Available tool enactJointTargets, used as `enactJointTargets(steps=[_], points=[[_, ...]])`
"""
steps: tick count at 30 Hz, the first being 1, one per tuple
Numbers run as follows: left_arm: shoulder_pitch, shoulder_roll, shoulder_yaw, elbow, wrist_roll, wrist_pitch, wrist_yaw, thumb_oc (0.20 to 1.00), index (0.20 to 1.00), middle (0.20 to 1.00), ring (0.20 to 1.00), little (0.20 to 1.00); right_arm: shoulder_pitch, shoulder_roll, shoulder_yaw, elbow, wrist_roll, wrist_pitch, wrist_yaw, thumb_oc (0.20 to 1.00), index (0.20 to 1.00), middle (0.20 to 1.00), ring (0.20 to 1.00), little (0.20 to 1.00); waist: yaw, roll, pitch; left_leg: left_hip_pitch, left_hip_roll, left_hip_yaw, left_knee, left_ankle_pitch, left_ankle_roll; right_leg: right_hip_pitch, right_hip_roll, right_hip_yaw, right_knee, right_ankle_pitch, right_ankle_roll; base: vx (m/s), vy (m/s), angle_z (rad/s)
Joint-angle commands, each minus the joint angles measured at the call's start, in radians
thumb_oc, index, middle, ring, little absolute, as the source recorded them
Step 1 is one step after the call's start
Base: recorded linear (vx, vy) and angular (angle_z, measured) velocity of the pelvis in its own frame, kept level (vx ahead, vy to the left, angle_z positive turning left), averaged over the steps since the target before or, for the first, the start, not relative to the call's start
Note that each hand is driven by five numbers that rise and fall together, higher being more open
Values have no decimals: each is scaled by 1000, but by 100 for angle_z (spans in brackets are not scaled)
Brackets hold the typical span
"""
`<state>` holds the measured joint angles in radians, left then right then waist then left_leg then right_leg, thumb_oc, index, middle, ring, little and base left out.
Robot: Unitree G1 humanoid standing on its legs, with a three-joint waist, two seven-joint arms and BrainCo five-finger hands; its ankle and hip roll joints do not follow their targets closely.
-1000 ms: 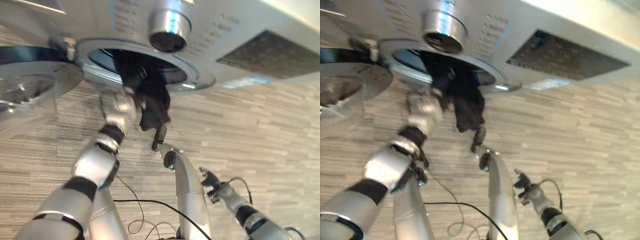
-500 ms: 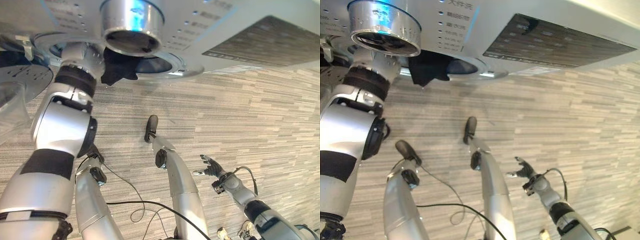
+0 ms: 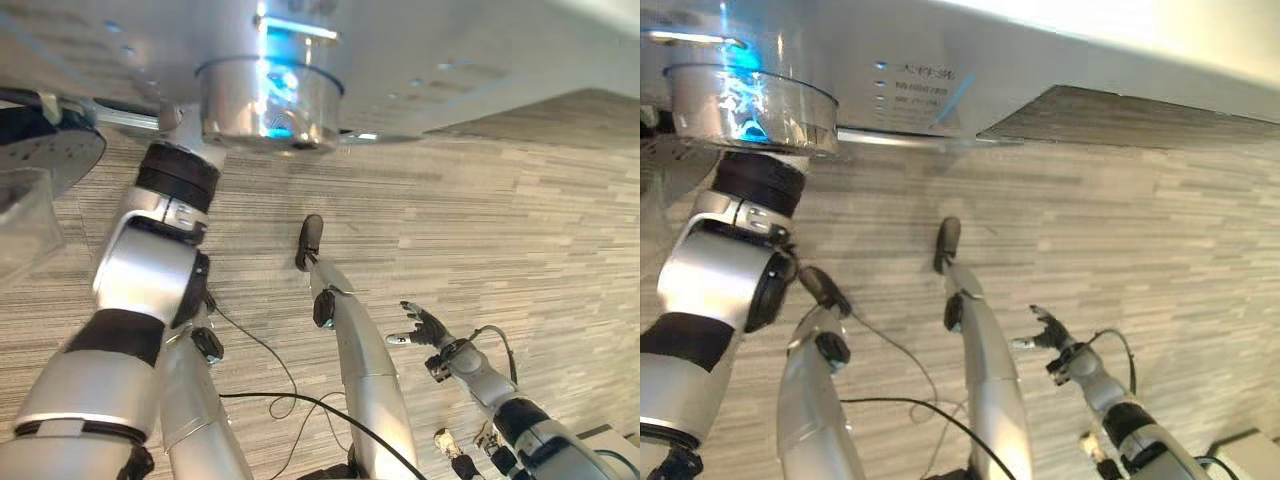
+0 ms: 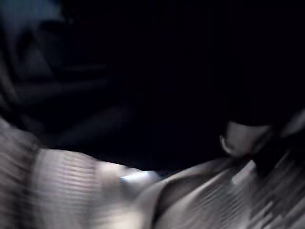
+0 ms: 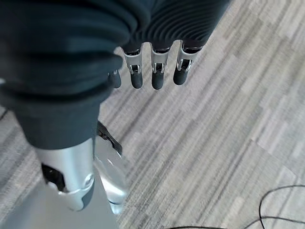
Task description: Grab the laundry basket,head to the washer,open it,put in the laundry and shut it.
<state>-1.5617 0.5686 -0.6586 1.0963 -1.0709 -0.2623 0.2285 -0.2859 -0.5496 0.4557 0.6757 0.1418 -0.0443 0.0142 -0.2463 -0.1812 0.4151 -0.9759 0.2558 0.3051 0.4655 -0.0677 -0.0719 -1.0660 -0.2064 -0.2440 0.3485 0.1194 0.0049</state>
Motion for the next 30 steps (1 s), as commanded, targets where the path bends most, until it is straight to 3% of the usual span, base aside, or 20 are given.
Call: enactJointTargets(steps=[1, 2, 3, 6, 10, 16, 19, 23, 24, 27, 28, 30], points=[[-189, -4, -138, 172, 517, 200, -195, 1000, 1000, 1000, 1000, 1000, 103, -100, 12, 65, -5, 24, 43, 1000, 1000, 1000, 1000, 1000, -43, 75, -110, 3, 22, -15, -51, -6, -7, 17, 34, 10, -30, -90, 106, 0, 0, 0], [-191, -5, -139, 176, 523, 200, -197, 1000, 1000, 1000, 1000, 1000, 101, -96, 13, 66, -5, 23, 43, 1000, 1000, 1000, 1000, 1000, -43, 72, -110, 3, 22, -15, -51, -6, -8, 18, 34, 10, -30, -90, 106, 0, 0, 0], [-175, -16, -191, 218, 677, 229, -217, 1000, 1000, 1000, 1000, 1000, 97, -99, 22, 80, -8, 27, 47, 1000, 1000, 1000, 1000, 1000, -45, 74, -113, 4, 25, -13, -51, -4, -8, 19, 34, 8, -30, -88, 104, 0, 0, 0], [-127, -126, -178, 265, 925, 250, -152, 1000, 1000, 1000, 1000, 1000, 74, -68, 66, 190, -11, -8, 42, 1000, 1000, 1000, 1000, 1000, -49, 66, -117, 13, 29, -14, -56, -4, -9, 20, 38, 8, -29, -89, 102, 4, 29, 6], [-94, -222, -145, 296, 979, 264, -120, 1000, 1000, 1000, 1000, 1000, 42, -9, 103, 282, 2, -20, 12, 1000, 1000, 1000, 1000, 1000, -49, 68, -120, 33, 23, -7, -76, 0, -9, 29, 40, 13, -33, -91, 100, -2, 36, 3], [-30, -259, -132, 196, 1019, 234, -59, 1000, 1000, 1000, 1000, 1000, 57, 10, 110, 312, -1, -21, 7, 1000, 1000, 1000, 1000, 1000, -25, 95, -113, 77, 3, -10, -128, 23, -17, 81, 32, 0, -66, -90, 104, -7, 10, -1], [70, -264, -74, 77, 1106, 233, 59, 1000, 1000, 1000, 1000, 1000, 71, 20, 97, 309, 1, -31, 1, 1000, 1000, 1000, 1000, 1000, 8, 110, -98, 142, -21, -13, -195, 54, -27, 148, 31, -19, -102, -89, 109, -15, -11, 12], [227, -260, -23, -80, 1135, 243, 77, 1000, 1000, 1000, 1000, 1000, 111, 25, 76, 273, -14, -28, -2, 1000, 1000, 1000, 1000, 1000, 30, 117, -98, 202, -40, -11, -247, 75, -33, 210, 34, -31, -136, -91, 111, -9, -7, 16], [342, -235, 0, -221, 1143, 241, 60, 1000, 1000, 1000, 1000, 1000, 140, 29, 58, 243, -30, -20, 0, 1000, 1000, 1000, 1000, 1000, 48, 123, -101, 241, -49, -15, -273, 84, -36, 252, 34, -43, -149, -94, 112, 8, 5, 23], [473, -196, 26, -392, 1135, 235, 13, 1000, 1000, 1000, 1000, 1000, 164, 36, 36, 229, -46, -8, 6, 1000, 1000, 1000, 1000, 1000, 70, 132, -106, 283, -58, -19, -297, 90, -38, 294, 36, -51, -159, -100, 110, 19, 9, 7], [612, -161, 42, -544, 1091, 217, -65, 1000, 1000, 1000, 1000, 1000, 179, 51, 18, 231, -68, 8, 14, 1000, 1000, 1000, 1000, 1000, 94, 144, -113, 322, -62, -19, -310, 93, -41, 334, 36, -58, -161, -110, 108, 33, 8, 6], [706, -140, 58, -624, 1057, 214, -110, 1000, 1000, 1000, 1000, 1000, 198, 62, 14, 234, -87, 15, 17, 1000, 1000, 1000, 1000, 1000, 102, 148, -118, 352, -63, -20, -320, 93, -42, 364, 37, -62, -163, -116, 105, 43, 18, 4]])
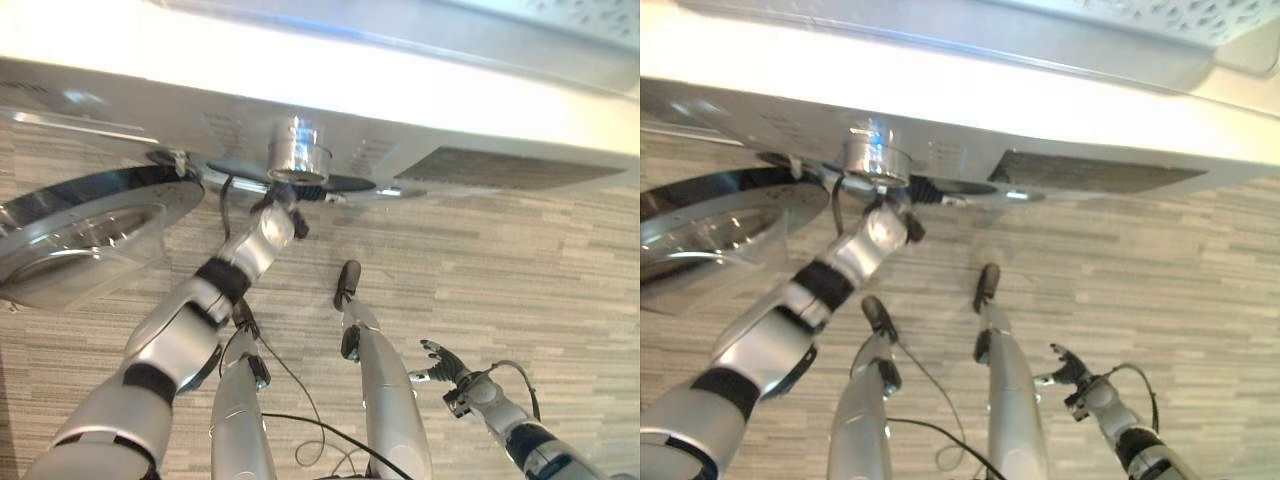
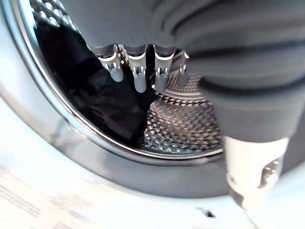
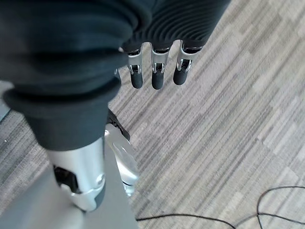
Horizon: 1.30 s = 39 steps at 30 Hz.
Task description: Grab the laundry basket,head to the washer,open it,put in the laundry and shut it.
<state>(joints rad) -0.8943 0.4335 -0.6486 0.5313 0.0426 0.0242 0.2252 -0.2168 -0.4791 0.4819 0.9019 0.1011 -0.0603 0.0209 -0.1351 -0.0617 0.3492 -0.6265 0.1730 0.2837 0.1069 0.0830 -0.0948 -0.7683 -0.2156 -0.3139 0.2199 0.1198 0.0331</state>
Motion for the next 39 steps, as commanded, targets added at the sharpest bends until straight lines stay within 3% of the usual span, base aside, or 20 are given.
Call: enactJointTargets(steps=[1, 4, 7, 10, 13, 16, 19, 21, 24, 25, 27, 30, 33, 34, 35, 36, 39], points=[[124, -6, 49, -108, -111, -85, -146, 1000, 1000, 1000, 1000, 1000, 141, 2, -17, 14, -63, 38, 16, 1000, 1000, 1000, 1000, 1000, 0, 36, -57, 26, 18, -1, 36, -59, -19, 88, 47, 6, -32, -122, 74, 65, 34, 3], [412, 27, 56, -197, -191, -94, -246, 1000, 1000, 1000, 1000, 1000, 166, 18, -53, 72, -96, 47, 19, 1000, 1000, 1000, 1000, 1000, 33, 59, -70, 144, 14, 0, 23, -66, -17, 197, 44, 3, -16, -146, 69, 80, 50, 8], [519, 20, 61, -147, -187, -86, -275, 1000, 1000, 1000, 1000, 1000, 166, 21, -72, 100, -99, 53, 18, 1000, 1000, 1000, 1000, 1000, 41, 72, -77, 228, 10, 3, 8, -69, -16, 280, 45, 3, -20, -158, 67, 87, 47, 14], [625, -16, 81, 1, -113, -81, -278, 1000, 1000, 1000, 1000, 1000, 163, 27, -120, 151, -81, 54, 12, 1000, 1000, 1000, 1000, 1000, 52, 83, -100, 341, 3, -8, -11, -67, -13, 402, 49, -4, -32, -174, 67, 151, 33, -2], [698, -154, 155, 380, -73, -73, -227, 1000, 1000, 1000, 1000, 1000, 146, 59, -179, 251, -43, 60, -14, 1000, 1000, 1000, 1000, 1000, 61, 97, -145, 467, -7, -16, -54, -59, -8, 536, 45, -17, -59, -182, 69, 103, 26, 9], [740, -218, 271, 617, -64, -64, -178, 1000, 1000, 1000, 1000, 1000, 147, 96, -240, 300, 12, 53, -25, 1000, 1000, 1000, 1000, 1000, 66, 106, -199, 545, -25, -13, -94, -54, -5, 621, 37, -21, -105, -174, 80, 105, 38, 9], [784, -233, 426, 744, -112, -51, -147, 1000, 1000, 1000, 1000, 1000, 151, 123, -326, 334, 106, 42, -32, 1000, 1000, 1000, 1000, 1000, 75, 111, -262, 608, -50, 7, -149, -37, 6, 679, 26, -32, -151, -142, 86, 82, 61, 0], [802, -235, 453, 763, -108, -52, -141, 1000, 1000, 1000, 1000, 1000, 149, 126, -357, 334, 140, 38, -36, 1000, 1000, 1000, 1000, 1000, 78, 113, -276, 634, -58, 10, -167, -37, 9, 703, 22, -35, -161, -137, 92, 116, 63, -2], [861, -215, 505, 811, -63, -51, -138, 1000, 1000, 1000, 1000, 1000, 153, 73, -477, 312, 221, 16, -57, 1000, 1000, 1000, 1000, 1000, 80, 112, -322, 686, -85, 10, -189, -61, 23, 765, -3, -49, -178, -127, 114, 124, 90, 0], [881, -191, 516, 821, -48, -51, -145, 1000, 1000, 1000, 1000, 1000, 104, -53, -535, 265, 231, 38, -52, 1000, 1000, 1000, 1000, 1000, 80, 105, -333, 693, -90, 8, -192, -67, 23, 777, -10, -51, -181, -123, 118, 100, 124, 6], [891, -169, 553, 817, -31, -58, -160, 1000, 1000, 1000, 1000, 1000, 189, -108, -595, 120, 200, 2, -55, 1000, 1000, 1000, 1000, 1000, 70, 101, -340, 703, -103, 13, -194, -80, 30, 781, -23, -50, -180, -115, 128, 29, 79, -1], [903, -175, 564, 821, -40, -61, -165, 1000, 1000, 1000, 1000, 1000, 183, -152, -647, 77, 179, 6, -111, 1000, 1000, 1000, 1000, 1000, 66, 96, -347, 708, -115, 14, -194, -98, 41, 784, -35, -49, -183, -107, 137, 15, 92, 0], [919, -183, 584, 819, -45, -66, -169, 1000, 1000, 1000, 1000, 1000, 183, -232, -801, -77, 223, -37, -190, 1000, 1000, 1000, 1000, 1000, 63, 93, -355, 714, -139, 18, -194, -123, 61, 780, -59, -48, -178, -87, 157, 3, 119, -4], [938, -176, 610, 810, -32, -72, -174, 1000, 1000, 1000, 1000, 1000, 250, -280, -878, -125, 224, -50, -155, 1000, 1000, 1000, 1000, 1000, 55, 91, -354, 713, -142, 18, -194, -123, 63, 779, -62, -49, -174, -83, 159, 4, 67, 0], [939, -177, 606, 809, -32, -71, -174, 1000, 1000, 1000, 1000, 1000, 257, -280, -883, -129, 223, -49, -154, 1000, 1000, 1000, 1000, 1000, 58, 92, -356, 713, -142, 18, -194, -123, 63, 779, -62, -49, -174, -83, 159, 9, 91, 1], [924, -194, 584, 813, -43, -71, -173, 1000, 1000, 1000, 1000, 1000, 203, -281, -919, -194, 224, -74, -254, 1000, 1000, 1000, 1000, 1000, 57, 88, -361, 717, -150, 16, -194, -136, 72, 781, -71, -49, -170, -81, 166, 13, 109, -4], [919, -206, 549, 787, -25, -72, -156, 1000, 1000, 1000, 1000, 1000, 159, -242, -889, -311, 151, -84, -316, 1000, 1000, 1000, 1000, 1000, 74, 86, -360, 718, -161, -4, -194, -144, 87, 790, -87, -68, -157, -79, 170, 5, 102, -5]])
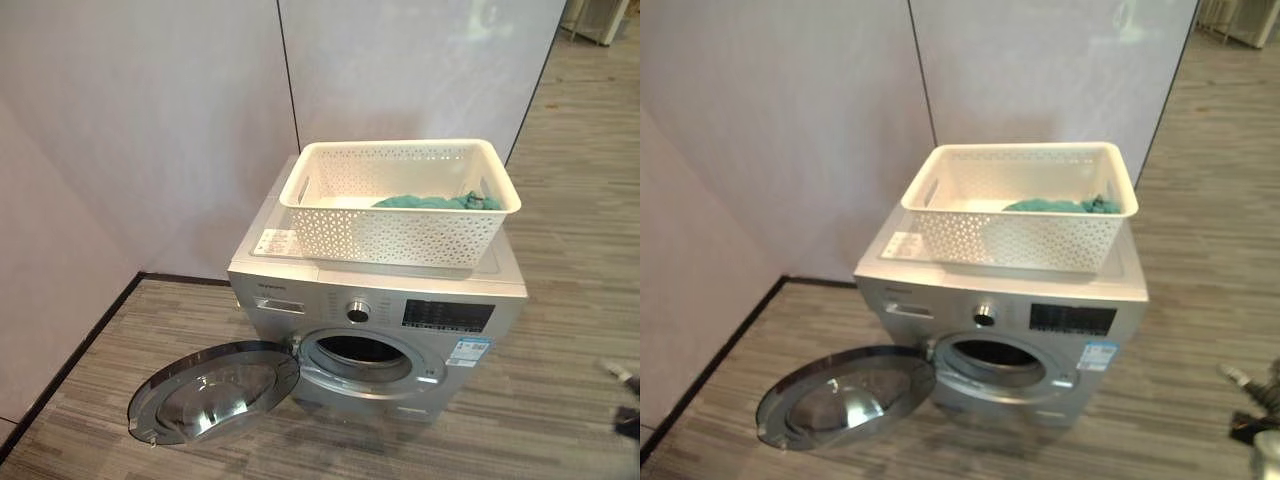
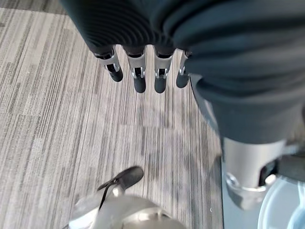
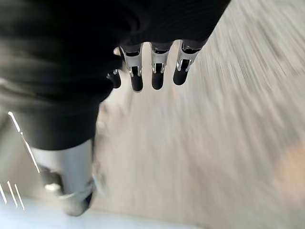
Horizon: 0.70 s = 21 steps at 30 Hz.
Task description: Grab the laundry basket,head to the washer,open it,put in the laundry and shut it.
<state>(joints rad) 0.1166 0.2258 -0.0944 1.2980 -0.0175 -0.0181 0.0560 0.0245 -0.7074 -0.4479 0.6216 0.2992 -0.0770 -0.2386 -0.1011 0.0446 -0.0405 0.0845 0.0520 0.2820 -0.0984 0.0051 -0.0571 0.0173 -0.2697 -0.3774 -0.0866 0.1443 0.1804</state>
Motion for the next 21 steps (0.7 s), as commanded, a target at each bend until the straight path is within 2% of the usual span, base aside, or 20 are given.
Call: enactJointTargets(steps=[1, 6, 9, 14, 17, 18, 19, 20, 21], points=[[-96, 1, -10, 11, 33, -30, 11, 1000, 1000, 1000, 1000, 1000, -85, -19, 35, -82, -66, -65, -65, 1000, 1000, 1000, 1000, 1000, 42, -25, 31, 10, -44, -5, 11, -69, 53, 5, -38, -7, 156, -99, 26, -6, 102, 25], [-88, 12, -37, -5, 62, -23, 0, 1000, 1000, 1000, 1000, 1000, -180, -113, 93, -396, -212, -44, -77, 1000, 1000, 1000, 1000, 1000, 62, -45, 27, 16, -61, -6, 11, -86, 70, -1, -53, 0, 161, -82, 35, -13, 86, 9], [-86, 26, -47, -5, 87, -20, -8, 1000, 1000, 1000, 1000, 1000, -261, -180, 155, -490, -291, -17, -41, 1000, 1000, 1000, 1000, 1000, 80, -58, 23, 18, -66, -4, 11, -91, 76, -3, -57, 2, 154, -75, 38, -6, 52, -7], [-88, 44, -89, -7, 108, -24, -18, 1000, 1000, 1000, 1000, 1000, -436, -271, 257, -462, -326, 7, -52, 1000, 1000, 1000, 1000, 1000, 113, -80, 12, 17, -79, -17, 11, -95, 83, 9, -70, -10, 150, -65, 45, 1, 44, -3], [-101, 48, -115, -17, 113, -22, -19, 1000, 1000, 1000, 1000, 1000, -501, -344, 278, -429, -343, 34, -38, 1000, 1000, 1000, 1000, 1000, 119, -91, 13, 17, -87, -42, 11, -95, 89, 3, -92, -17, 219, -55, 42, 4, 47, 18], [-101, 48, -114, -17, 113, -22, -19, 1000, 1000, 1000, 1000, 1000, -503, -345, 279, -429, -343, 33, -38, 1000, 1000, 1000, 1000, 1000, 118, -91, 13, 16, -87, -42, 11, -95, 89, 3, -93, -17, 220, -55, 42, -3, 55, 58], [-106, 51, -137, -23, 112, -21, -23, 1000, 1000, 1000, 1000, 1000, -536, -391, 302, -387, -330, 37, -24, 1000, 1000, 1000, 1000, 1000, 121, -95, 18, 19, -90, -58, 11, -91, 95, -13, -104, -5, 278, -44, 39, -20, 67, 44], [-112, 56, -172, -33, 108, -19, -39, 1000, 1000, 1000, 1000, 1000, -578, -439, 356, -316, -293, 48, 26, 1000, 1000, 1000, 1000, 1000, 118, -99, 36, 25, -88, -83, 12, -85, 103, -45, -97, 34, 369, -58, 18, -30, 80, 52], [-110, 58, -178, -32, 104, -20, -47, 1000, 1000, 1000, 1000, 1000, -620, -469, 409, -261, -277, 52, 62, 1000, 1000, 1000, 1000, 1000, 117, -101, 43, 29, -89, -85, 11, -86, 105, -65, -93, 58, 403, -65, 14, -27, 50, 46]])
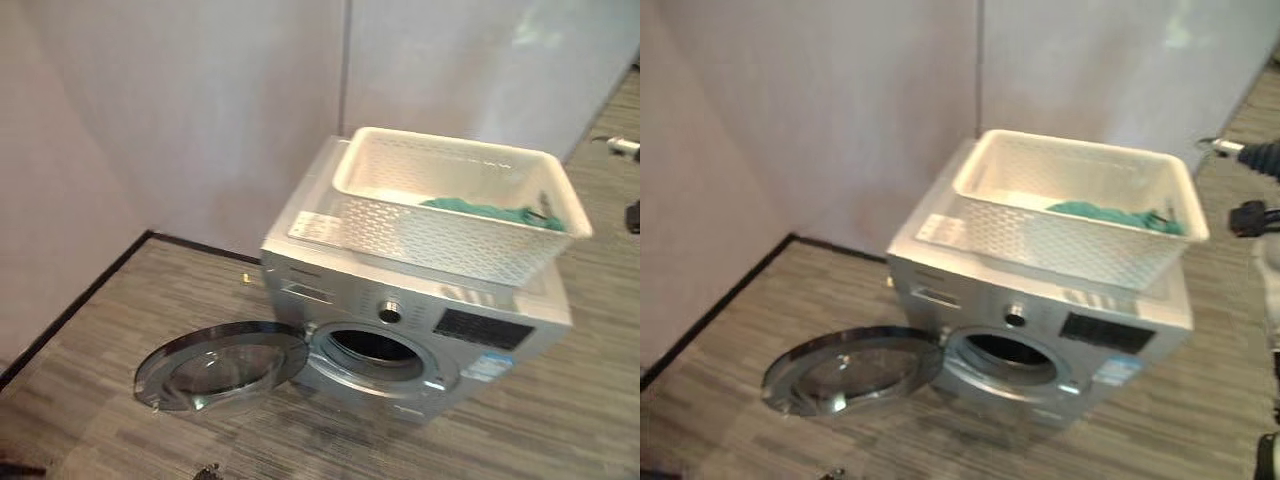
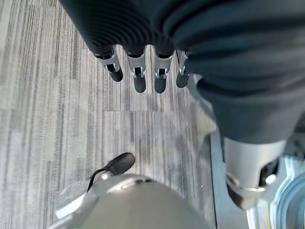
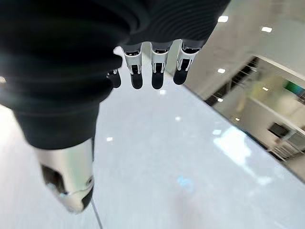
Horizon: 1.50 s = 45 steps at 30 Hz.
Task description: Grab the laundry basket,head to the washer,open it,put in the laundry and shut it.
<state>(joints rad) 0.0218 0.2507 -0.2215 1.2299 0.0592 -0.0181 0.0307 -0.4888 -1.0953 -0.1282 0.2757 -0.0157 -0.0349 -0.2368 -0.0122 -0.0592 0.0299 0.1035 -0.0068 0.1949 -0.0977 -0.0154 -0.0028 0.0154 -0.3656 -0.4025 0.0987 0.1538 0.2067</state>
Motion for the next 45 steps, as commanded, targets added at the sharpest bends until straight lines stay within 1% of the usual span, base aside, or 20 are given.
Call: enactJointTargets(steps=[1, 2, 3, 4, 6, 8, 9, 11, 13, 15, 16, 17, 24, 26, 28, 30, 31, 35, 42, 45], points=[[-14, 41, -59, 41, 25, -20, -31, 1000, 1000, 1000, 1000, 1000, -138, -103, 148, 128, 32, 19, 121, 1000, 1000, 1000, 1000, 1000, 32, -3, -22, 16, -28, 1, 10, -67, 50, -75, 7, 94, 228, -79, -14, -9, 18, 52], [-13, 38, -55, 41, 25, -20, -31, 1000, 1000, 1000, 1000, 1000, -155, -104, 165, 136, 33, 17, 121, 1000, 1000, 1000, 1000, 1000, 30, 0, -22, 16, -28, 3, 10, -68, 50, -77, 7, 96, 229, -80, -14, -6, -13, 25], [-17, 45, -59, 47, 24, -21, -36, 1000, 1000, 1000, 1000, 1000, -185, -129, 227, 187, 28, 27, 171, 1000, 1000, 1000, 1000, 1000, 33, -7, -17, 17, -25, -1, 10, -68, 47, -89, 17, 108, 215, -89, -19, -28, -72, 0], [-24, 51, -54, 55, 20, -22, -51, 1000, 1000, 1000, 1000, 1000, -254, -175, 350, 285, 28, 34, 259, 1000, 1000, 1000, 1000, 1000, 31, -12, -8, 13, -17, -11, 14, -66, 39, -97, 43, 139, 149, -106, -20, -45, -103, -12], [-36, 59, -46, 62, 11, -23, -59, 1000, 1000, 1000, 1000, 1000, -323, -192, 478, 377, 19, 41, 324, 1000, 1000, 1000, 1000, 1000, 25, -22, 5, 6, -11, -26, 21, -66, 29, -113, 77, 206, 69, -103, -9, -17, -102, 0], [-46, 62, -30, 72, 7, -19, -71, 1000, 1000, 1000, 1000, 1000, -313, -199, 540, 404, 11, 51, 389, 1000, 1000, 1000, 1000, 1000, 11, -32, 12, -3, -10, -46, 34, -70, 21, -136, 101, 283, 27, -86, 4, 36, -82, 30], [-48, 68, -23, 74, 3, -21, -70, 1000, 1000, 1000, 1000, 1000, -291, -204, 555, 407, 10, 42, 425, 1000, 1000, 1000, 1000, 1000, 9, -44, 9, -9, -13, -57, 44, -75, 18, -124, 105, 301, -2, -90, 8, 64, -75, 42], [-40, 65, -13, 74, -5, -21, -83, 1000, 1000, 1000, 1000, 1000, -230, -212, 559, 392, 0, 41, 472, 1000, 1000, 1000, 1000, 1000, 4, -57, -1, -13, -10, -68, 46, -75, 8, -104, 103, 283, -17, -86, 10, 79, -115, 63], [-25, 58, -3, 69, -21, -19, -96, 1000, 1000, 1000, 1000, 1000, -148, -238, 555, 357, -5, 44, 528, 1000, 1000, 1000, 1000, 1000, 1, -64, -12, -20, 10, -87, 42, -66, -6, -92, 109, 254, -22, -91, 8, 61, -126, 54], [-14, 52, 0, 66, -36, -19, -106, 1000, 1000, 1000, 1000, 1000, -103, -263, 537, 342, -5, 42, 559, 1000, 1000, 1000, 1000, 1000, 0, -69, -14, -19, 28, -99, 36, -58, -18, -78, 112, 219, -29, -94, 5, 56, -114, 28], [-14, 52, 0, 66, -36, -19, -106, 1000, 1000, 1000, 1000, 1000, -103, -263, 538, 342, -5, 42, 559, 1000, 1000, 1000, 1000, 1000, -1, -69, -14, -18, 28, -100, 35, -58, -18, -77, 112, 219, -29, -94, 5, 68, -185, 35], [-7, 44, -2, 67, -56, -18, -115, 1000, 1000, 1000, 1000, 1000, -132, -261, 577, 361, -8, 37, 569, 1000, 1000, 1000, 1000, 1000, 4, -75, -12, -19, 43, -97, 31, -51, -27, -70, 120, 199, -40, -96, 1, 25, -131, 21], [1, 19, -9, 67, -85, -20, -121, 1000, 1000, 1000, 1000, 1000, -249, -237, 705, 404, -13, 33, 586, 1000, 1000, 1000, 1000, 1000, 13, -80, -15, -24, 82, -91, 15, -32, -52, -58, 151, 178, -83, -107, -14, 30, -105, 0], [-6, 5, -30, 55, -98, -20, -126, 1000, 1000, 1000, 1000, 1000, -309, -224, 782, 418, -29, 35, 607, 1000, 1000, 1000, 1000, 1000, 18, -80, -17, -30, 97, -91, 10, -24, -61, -52, 165, 170, -98, -112, -23, 27, -74, -4], [-6, 1, -37, 51, -100, -21, -127, 1000, 1000, 1000, 1000, 1000, -333, -222, 811, 427, -32, 35, 615, 1000, 1000, 1000, 1000, 1000, 18, -80, -18, -31, 100, -92, 10, -23, -64, -48, 168, 167, -102, -113, -25, 9, -17, -1], [-9, -5, -55, 43, -100, -22, -133, 1000, 1000, 1000, 1000, 1000, -385, -219, 877, 439, -46, 31, 634, 1000, 1000, 1000, 1000, 1000, 23, -81, -17, -33, 107, -92, 10, -21, -68, -41, 175, 161, -110, -117, -29, 34, -33, 4], [-13, -5, -70, 33, -105, -24, -138, 1000, 1000, 1000, 1000, 1000, -438, -215, 945, 453, -62, 28, 650, 1000, 1000, 1000, 1000, 1000, 29, -85, -16, -35, 112, -92, 10, -19, -72, -36, 181, 156, -119, -118, -32, 47, -40, 4], [-14, -6, -75, 21, -113, -27, -142, 1000, 1000, 1000, 1000, 1000, -502, -200, 1042, 463, -81, 16, 672, 1000, 1000, 1000, 1000, 1000, 42, -91, -11, -44, 122, -97, 10, -13, -79, -31, 191, 144, -133, -120, -36, 25, -21, 4], [-17, 5, -67, 17, -129, -27, -146, 1000, 1000, 1000, 1000, 1000, -500, -200, 1097, 421, -90, 11, 703, 1000, 1000, 1000, 1000, 1000, 62, -101, 23, -80, 136, -106, 10, 3, -88, -53, 201, 133, -135, -123, -44, -5, -23, 1], [-23, 16, -62, 10, -140, -29, -147, 1000, 1000, 1000, 1000, 1000, -465, -221, 1139, 352, -97, 10, 751, 1000, 1000, 1000, 1000, 1000, 68, -103, 59, -103, 142, -111, 14, 14, -93, -72, 205, 130, -130, -123, -49, -29, -20, 9]])
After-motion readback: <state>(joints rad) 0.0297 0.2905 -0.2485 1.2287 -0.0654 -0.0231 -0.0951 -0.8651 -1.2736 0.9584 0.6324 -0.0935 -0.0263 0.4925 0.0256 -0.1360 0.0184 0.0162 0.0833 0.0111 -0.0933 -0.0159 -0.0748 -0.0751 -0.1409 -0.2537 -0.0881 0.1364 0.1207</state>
